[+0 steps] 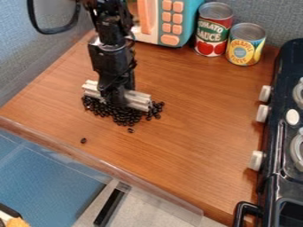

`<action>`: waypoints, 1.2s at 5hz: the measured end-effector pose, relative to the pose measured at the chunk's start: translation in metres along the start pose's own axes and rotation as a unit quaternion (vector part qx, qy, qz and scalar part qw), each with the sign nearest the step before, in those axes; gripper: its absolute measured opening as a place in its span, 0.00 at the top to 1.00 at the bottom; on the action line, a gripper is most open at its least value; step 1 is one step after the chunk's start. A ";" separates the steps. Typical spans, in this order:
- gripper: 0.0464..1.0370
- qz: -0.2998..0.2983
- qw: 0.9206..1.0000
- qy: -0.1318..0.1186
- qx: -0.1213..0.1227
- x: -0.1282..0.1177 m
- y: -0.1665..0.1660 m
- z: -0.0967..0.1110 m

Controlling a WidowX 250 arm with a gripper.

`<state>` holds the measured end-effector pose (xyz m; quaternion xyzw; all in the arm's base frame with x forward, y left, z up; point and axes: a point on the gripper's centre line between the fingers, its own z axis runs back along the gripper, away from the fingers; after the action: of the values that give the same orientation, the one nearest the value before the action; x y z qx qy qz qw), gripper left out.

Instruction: Sweep into pile

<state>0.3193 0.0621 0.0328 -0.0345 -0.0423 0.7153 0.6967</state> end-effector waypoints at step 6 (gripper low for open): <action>0.66 -0.150 0.987 -0.027 -0.056 -0.088 -0.087 -0.008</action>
<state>0.4089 -0.0238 0.0338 -0.0473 -0.1061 0.6001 0.7914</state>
